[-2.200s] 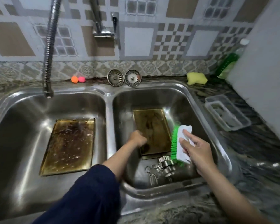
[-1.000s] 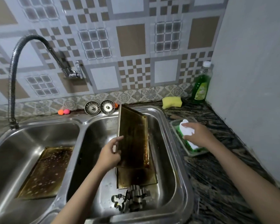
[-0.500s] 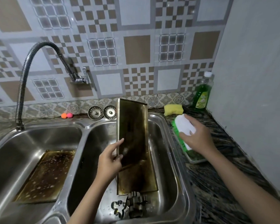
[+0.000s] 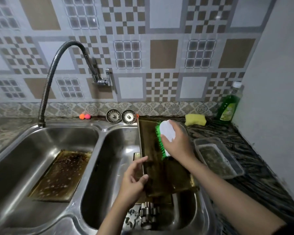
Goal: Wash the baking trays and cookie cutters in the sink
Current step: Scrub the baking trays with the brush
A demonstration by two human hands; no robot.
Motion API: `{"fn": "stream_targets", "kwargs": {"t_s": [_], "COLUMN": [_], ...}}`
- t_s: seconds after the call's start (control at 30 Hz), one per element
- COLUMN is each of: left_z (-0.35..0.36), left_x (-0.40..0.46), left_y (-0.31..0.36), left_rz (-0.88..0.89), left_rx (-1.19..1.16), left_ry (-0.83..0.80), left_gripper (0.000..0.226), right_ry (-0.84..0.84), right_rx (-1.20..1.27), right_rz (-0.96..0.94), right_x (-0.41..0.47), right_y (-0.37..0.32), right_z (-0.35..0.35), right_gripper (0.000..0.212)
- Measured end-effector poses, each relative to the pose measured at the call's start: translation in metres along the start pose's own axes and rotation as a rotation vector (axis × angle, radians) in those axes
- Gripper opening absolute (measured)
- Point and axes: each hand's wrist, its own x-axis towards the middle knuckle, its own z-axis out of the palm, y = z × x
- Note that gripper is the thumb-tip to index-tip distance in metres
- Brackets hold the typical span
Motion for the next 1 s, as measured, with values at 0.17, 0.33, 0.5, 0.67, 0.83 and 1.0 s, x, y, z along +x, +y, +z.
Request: {"fn": "stream_targets", "kwargs": {"t_s": [0.17,0.33,0.5,0.67,0.83,1.0], "left_z": [-0.007,-0.003,-0.001,0.005,-0.017,-0.012], "left_x": [0.006,0.002,0.004,0.000,0.009,0.000], "left_y": [0.010,0.018,0.021,0.024,0.023,0.026], "left_rz": [0.004,0.000,0.008,0.019,0.003,0.048], "left_rx": [0.001,0.066,0.055,0.064,0.023,0.050], "left_ry": [0.027,-0.009,-0.020,-0.033,0.068,-0.019], "left_gripper": [0.040,0.039,0.038,0.039,0.040,0.038], "right_ry": [-0.104,0.026,-0.104,-0.021,-0.176,0.060], "right_rx": [-0.061,-0.067,-0.097,0.002,-0.009,0.080], "right_rz": [-0.215,-0.050,-0.225,-0.065,-0.229,0.054], "right_x": [-0.003,0.016,-0.001,-0.004,-0.041,0.021], "right_y": [-0.020,-0.017,-0.019,-0.009,0.004,0.029], "right_z": [0.008,-0.006,-0.002,-0.003,0.000,-0.015], "right_gripper": [0.058,0.060,0.059,0.060,0.058,0.058]}}
